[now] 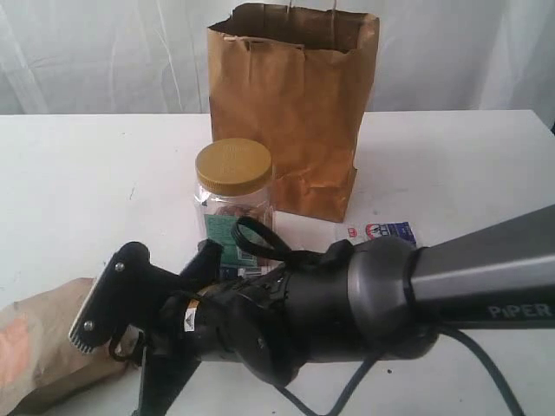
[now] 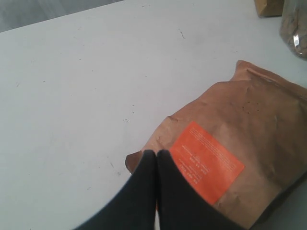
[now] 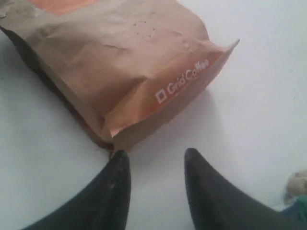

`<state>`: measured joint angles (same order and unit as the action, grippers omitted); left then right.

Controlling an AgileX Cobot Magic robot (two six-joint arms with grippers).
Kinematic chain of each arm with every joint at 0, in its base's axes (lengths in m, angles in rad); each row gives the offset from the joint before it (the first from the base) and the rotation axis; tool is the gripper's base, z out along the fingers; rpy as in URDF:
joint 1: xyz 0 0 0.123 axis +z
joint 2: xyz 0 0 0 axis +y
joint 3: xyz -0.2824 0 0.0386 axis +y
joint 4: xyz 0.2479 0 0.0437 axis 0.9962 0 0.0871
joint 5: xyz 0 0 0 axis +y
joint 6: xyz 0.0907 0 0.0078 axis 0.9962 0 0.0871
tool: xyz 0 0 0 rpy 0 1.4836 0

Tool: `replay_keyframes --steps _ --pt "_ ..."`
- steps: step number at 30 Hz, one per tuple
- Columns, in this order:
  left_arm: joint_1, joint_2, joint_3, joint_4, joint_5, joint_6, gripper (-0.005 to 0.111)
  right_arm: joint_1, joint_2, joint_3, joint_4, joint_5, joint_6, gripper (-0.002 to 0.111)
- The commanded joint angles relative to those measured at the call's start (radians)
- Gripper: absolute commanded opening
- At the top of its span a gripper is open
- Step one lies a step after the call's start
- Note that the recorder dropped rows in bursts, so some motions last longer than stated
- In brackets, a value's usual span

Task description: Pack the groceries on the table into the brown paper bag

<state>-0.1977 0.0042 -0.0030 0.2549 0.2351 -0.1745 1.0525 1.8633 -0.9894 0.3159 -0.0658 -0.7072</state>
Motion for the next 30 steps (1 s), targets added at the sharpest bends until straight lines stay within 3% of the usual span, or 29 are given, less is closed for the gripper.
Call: replay_keyframes --steps 1,6,11,16,20,23,28,30 --pt "-0.007 -0.004 0.003 0.003 -0.002 0.0 0.0 0.004 -0.002 -0.002 0.009 -0.127 0.054 0.036" --pt "-0.007 -0.004 0.003 0.003 -0.002 0.0 0.0 0.002 -0.002 -0.002 0.016 -0.214 0.281 0.036" --pt "-0.007 -0.004 0.003 0.003 -0.002 0.0 0.0 0.002 -0.002 0.0 0.226 -0.238 0.333 0.034" --pt "-0.007 -0.004 0.003 0.003 -0.002 0.0 0.0 0.002 -0.002 0.003 0.371 -0.314 0.334 0.024" --pt "-0.007 -0.004 0.003 0.003 -0.002 0.0 0.0 0.002 -0.002 0.041 0.275 -0.518 0.415 0.019" --pt "-0.007 -0.004 0.003 0.003 -0.002 0.0 0.0 0.002 -0.002 0.077 0.303 -0.65 0.504 0.019" --pt "-0.007 -0.004 0.003 0.003 -0.002 0.0 0.0 0.015 -0.002 0.114 0.363 -0.596 0.534 0.02" --pt "-0.007 -0.004 0.003 0.003 -0.002 0.0 0.0 0.025 -0.002 0.135 0.34 -0.559 0.536 0.028"
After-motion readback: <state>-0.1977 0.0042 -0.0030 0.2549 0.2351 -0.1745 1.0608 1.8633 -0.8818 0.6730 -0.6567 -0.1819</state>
